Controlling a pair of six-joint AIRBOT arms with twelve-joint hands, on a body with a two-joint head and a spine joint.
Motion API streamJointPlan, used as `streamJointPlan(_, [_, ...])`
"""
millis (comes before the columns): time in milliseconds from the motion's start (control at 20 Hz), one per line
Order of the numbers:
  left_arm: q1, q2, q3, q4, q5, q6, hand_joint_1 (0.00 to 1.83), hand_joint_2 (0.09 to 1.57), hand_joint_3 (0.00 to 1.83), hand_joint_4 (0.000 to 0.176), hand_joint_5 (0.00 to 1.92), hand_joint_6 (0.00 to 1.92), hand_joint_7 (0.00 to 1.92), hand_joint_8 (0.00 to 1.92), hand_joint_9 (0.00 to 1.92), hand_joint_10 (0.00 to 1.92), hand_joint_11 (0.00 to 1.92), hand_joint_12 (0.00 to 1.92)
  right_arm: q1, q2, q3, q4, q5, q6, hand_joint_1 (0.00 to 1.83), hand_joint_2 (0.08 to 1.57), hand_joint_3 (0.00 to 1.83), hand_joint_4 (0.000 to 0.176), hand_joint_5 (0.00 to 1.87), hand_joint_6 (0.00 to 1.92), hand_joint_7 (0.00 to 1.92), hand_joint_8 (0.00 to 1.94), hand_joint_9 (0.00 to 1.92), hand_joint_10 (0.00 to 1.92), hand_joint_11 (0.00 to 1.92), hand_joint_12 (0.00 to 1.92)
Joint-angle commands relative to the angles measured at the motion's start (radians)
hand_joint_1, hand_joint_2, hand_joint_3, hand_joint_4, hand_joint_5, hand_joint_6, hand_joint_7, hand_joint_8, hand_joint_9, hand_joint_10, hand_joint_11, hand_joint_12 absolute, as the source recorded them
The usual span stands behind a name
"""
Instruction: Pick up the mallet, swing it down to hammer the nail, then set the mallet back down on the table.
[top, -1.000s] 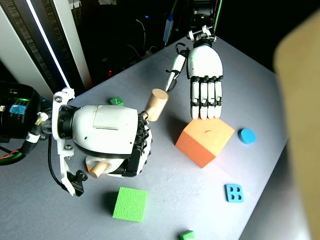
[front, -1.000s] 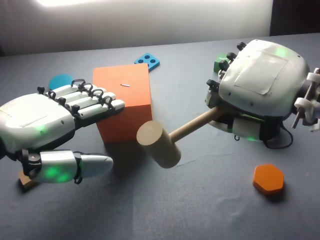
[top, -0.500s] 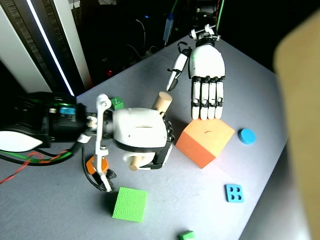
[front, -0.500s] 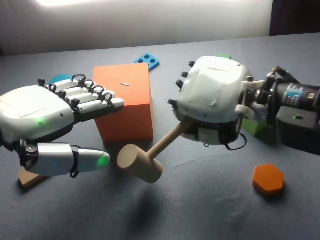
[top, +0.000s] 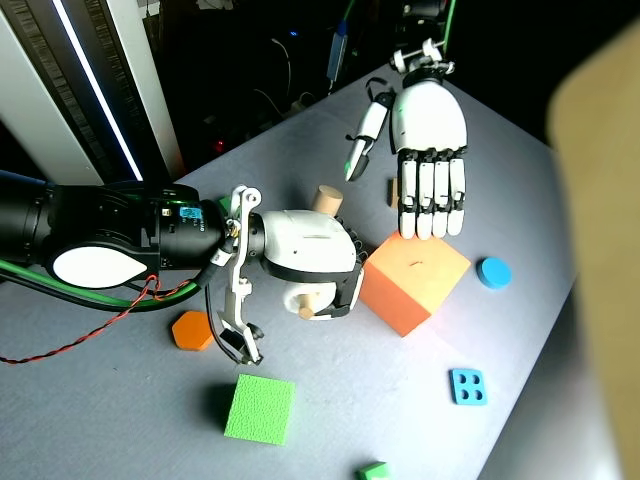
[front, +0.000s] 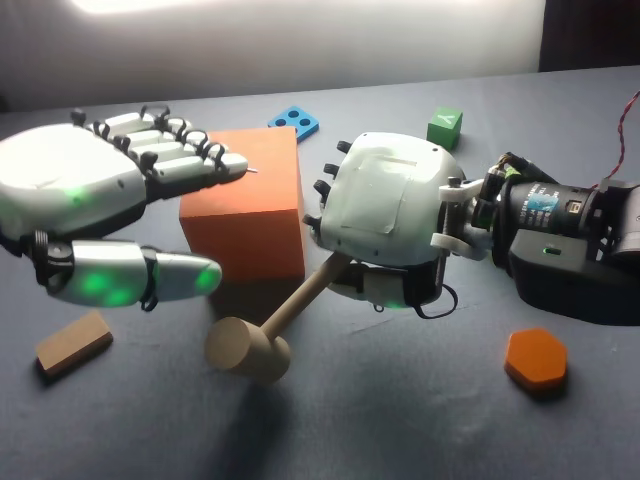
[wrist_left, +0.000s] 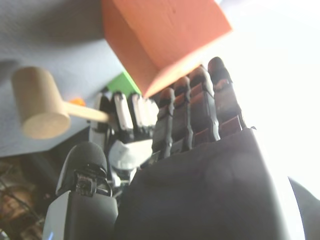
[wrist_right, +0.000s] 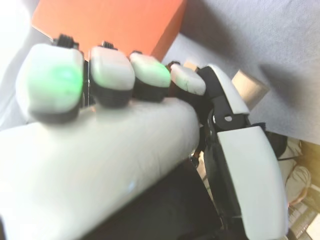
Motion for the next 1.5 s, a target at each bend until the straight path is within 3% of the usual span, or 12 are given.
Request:
streamJointPlan(0, [-0.018,0.018,-0.002,-0.02,-0.102,-0.003,0.0,1.27,0.0,0.0,0.11,0.0,0.14,0.0,0.12,0.0,0.0,0.26,0.003,0.001,0.001,0.002,0.116,-0.011,0.27,1.46,0.0,0.0,1.02,1.91,1.12,1.94,1.19,1.92,1.24,1.92])
streamJointPlan(50, [-0.026,0.026,-0.009,-0.019,-0.098,-0.003,0.0,1.27,0.0,0.0,0.11,0.0,0.14,0.0,0.11,0.0,0.0,0.25,0.0,0.001,0.001,0.002,0.119,-0.019,0.26,1.45,0.0,0.0,1.02,1.86,1.13,1.9,1.17,1.92,1.19,1.92])
streamJointPlan(100, [-0.035,0.037,-0.018,-0.015,-0.091,-0.003,0.0,1.27,0.0,0.0,0.11,0.0,0.15,0.0,0.13,0.0,0.0,0.28,-0.003,0.001,0.002,0.002,0.123,-0.026,0.33,1.4,0.0,0.0,0.95,1.47,1.05,1.51,1.0,1.62,0.94,1.77])
streamJointPlan(150, [-0.041,0.048,-0.028,-0.012,-0.08,-0.003,0.0,1.27,0.0,0.0,0.11,0.0,0.15,0.0,0.13,0.0,0.0,0.28,-0.004,0.001,0.002,0.002,0.125,-0.027,0.33,1.4,0.0,0.0,0.95,1.47,1.05,1.51,1.0,1.62,0.94,1.77])
streamJointPlan(200, [-0.044,0.051,-0.031,-0.011,-0.076,-0.003,0.0,1.27,0.0,0.0,0.1,0.0,0.14,0.0,0.12,0.0,0.0,0.25,-0.005,0.001,0.002,0.002,0.125,-0.027,0.49,1.32,0.0,0.0,0.89,0.92,1.0,0.99,0.93,1.13,0.79,1.47])
streamJointPlan(250, [-0.045,0.054,-0.033,-0.011,-0.073,-0.003,0.0,1.27,0.0,0.0,0.1,0.0,0.14,0.0,0.12,0.0,0.0,0.25,-0.005,0.001,0.002,0.002,0.125,-0.027,0.49,1.32,0.0,0.0,0.89,0.92,1.0,0.99,0.93,1.13,0.79,1.47])
streamJointPlan(300, [-0.047,0.056,-0.036,-0.009,-0.069,-0.003,0.0,1.27,0.0,0.0,0.11,0.0,0.14,0.0,0.12,0.0,0.0,0.24,-0.005,0.001,0.002,0.002,0.126,-0.027,0.55,1.29,0.0,0.0,0.95,0.5,1.03,0.67,0.92,0.92,0.75,1.32])
streamJointPlan(350, [-0.049,0.058,-0.039,-0.009,-0.065,-0.003,0.0,1.27,0.0,0.0,0.11,0.0,0.14,0.0,0.12,0.0,0.0,0.24,-0.005,0.001,0.002,0.002,0.127,-0.027,0.55,1.29,0.0,0.0,0.95,0.5,1.03,0.67,0.92,0.92,0.75,1.32])
streamJointPlan(450, [-0.057,0.071,-0.052,-0.006,-0.051,-0.003,0.0,1.27,0.0,0.0,0.13,0.01,0.17,0.01,0.15,0.01,0.0,0.31,-0.006,0.001,0.002,0.002,0.134,-0.029,0.58,1.26,0.0,0.0,1.04,0.13,1.09,0.29,0.96,0.47,0.68,1.09])
streamJointPlan(750, [-0.101,0.092,-0.091,0.005,-0.022,-0.003,0.0,1.26,0.0,0.0,0.11,0.0,0.15,0.0,0.13,0.0,0.0,0.27,-0.007,0.004,0.002,0.002,0.142,-0.029,0.6,1.21,0.0,0.0,0.92,0.0,0.99,0.0,0.91,0.01,0.58,0.81])
streamJointPlan(1150, [-0.186,0.105,-0.105,0.119,0.049,-0.082,0.0,1.26,0.0,0.0,0.1,0.0,0.15,0.0,0.13,0.0,0.0,0.27,-0.017,0.021,-0.012,0.002,0.153,-0.027,0.46,1.19,0.0,0.0,0.71,0.0,0.74,0.0,0.66,0.0,0.29,0.84])
streamJointPlan(1450, [-0.189,0.107,-0.11,0.12,0.049,-0.082,0.0,1.26,0.0,0.0,0.11,0.0,0.16,0.0,0.14,0.0,0.0,0.3,0.007,0.203,-0.198,0.106,0.169,0.033,0.48,1.19,0.0,0.0,0.73,0.0,0.77,0.0,0.7,0.01,0.32,0.86])
